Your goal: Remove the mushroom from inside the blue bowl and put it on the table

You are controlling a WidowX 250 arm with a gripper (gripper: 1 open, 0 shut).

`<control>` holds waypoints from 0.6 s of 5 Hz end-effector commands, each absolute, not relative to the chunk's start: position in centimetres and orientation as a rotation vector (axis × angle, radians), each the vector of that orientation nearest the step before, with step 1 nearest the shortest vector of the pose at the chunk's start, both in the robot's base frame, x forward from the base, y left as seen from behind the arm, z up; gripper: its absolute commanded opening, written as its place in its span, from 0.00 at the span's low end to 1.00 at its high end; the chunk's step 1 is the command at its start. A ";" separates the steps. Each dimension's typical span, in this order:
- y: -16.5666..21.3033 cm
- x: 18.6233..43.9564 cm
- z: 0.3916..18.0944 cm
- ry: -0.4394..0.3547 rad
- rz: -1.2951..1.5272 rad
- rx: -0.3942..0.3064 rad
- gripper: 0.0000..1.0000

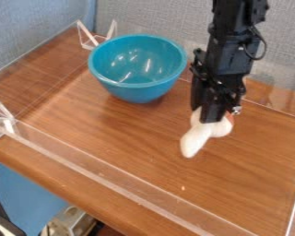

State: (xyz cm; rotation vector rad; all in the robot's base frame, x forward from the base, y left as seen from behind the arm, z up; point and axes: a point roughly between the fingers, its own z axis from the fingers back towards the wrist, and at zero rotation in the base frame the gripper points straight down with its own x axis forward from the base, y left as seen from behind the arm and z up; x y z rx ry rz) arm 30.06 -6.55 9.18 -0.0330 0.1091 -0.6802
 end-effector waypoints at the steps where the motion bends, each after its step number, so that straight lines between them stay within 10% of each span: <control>1: -5.1 31.0 9.7 0.074 -0.586 -0.031 0.00; 3: -6.2 32.3 8.5 0.076 -0.551 -0.033 0.00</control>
